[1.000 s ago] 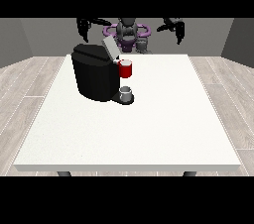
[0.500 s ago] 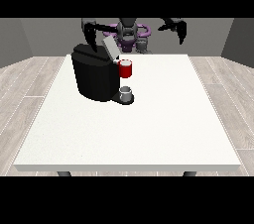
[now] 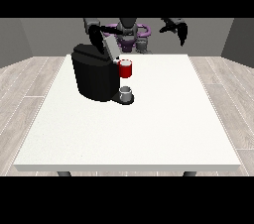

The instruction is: Insert the coffee pod into the coffee machine and close the lid

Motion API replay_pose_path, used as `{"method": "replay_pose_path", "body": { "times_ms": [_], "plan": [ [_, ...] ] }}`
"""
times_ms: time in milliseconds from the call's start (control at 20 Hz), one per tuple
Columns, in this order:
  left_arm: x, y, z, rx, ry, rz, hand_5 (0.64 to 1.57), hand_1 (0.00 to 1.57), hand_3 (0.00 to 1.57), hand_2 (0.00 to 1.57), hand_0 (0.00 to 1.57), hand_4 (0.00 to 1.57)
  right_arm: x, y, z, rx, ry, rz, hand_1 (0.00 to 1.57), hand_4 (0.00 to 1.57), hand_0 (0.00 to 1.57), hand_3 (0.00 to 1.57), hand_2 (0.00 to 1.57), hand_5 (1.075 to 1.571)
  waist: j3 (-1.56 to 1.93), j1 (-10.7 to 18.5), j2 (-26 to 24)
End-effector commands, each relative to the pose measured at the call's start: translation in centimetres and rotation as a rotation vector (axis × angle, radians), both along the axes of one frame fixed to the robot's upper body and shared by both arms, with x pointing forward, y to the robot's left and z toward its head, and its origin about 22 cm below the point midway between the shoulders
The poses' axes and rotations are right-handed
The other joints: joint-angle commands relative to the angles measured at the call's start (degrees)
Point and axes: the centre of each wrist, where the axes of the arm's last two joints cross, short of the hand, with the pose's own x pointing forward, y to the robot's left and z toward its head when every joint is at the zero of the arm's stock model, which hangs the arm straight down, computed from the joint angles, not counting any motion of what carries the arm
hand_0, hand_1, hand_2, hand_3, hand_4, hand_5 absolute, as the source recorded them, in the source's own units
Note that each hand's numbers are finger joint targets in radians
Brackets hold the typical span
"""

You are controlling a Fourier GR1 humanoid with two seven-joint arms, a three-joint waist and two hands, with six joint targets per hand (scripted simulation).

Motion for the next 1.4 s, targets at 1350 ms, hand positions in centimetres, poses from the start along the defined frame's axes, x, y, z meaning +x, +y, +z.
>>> {"method": "replay_pose_path", "body": {
  "times_ms": [1350],
  "plan": [
    [0.9, -2.9, 3.2, 0.068, -0.122, -0.112, 1.571, 0.0, 0.0, 0.0, 0.0, 0.33, 3.2, 5.9, 14.0, -0.272, -0.286, 0.055, 0.0, 0.26, 0.0, 0.0, 0.0, 1.571, 0.04, 10.9, 10.0]
  ]
}}
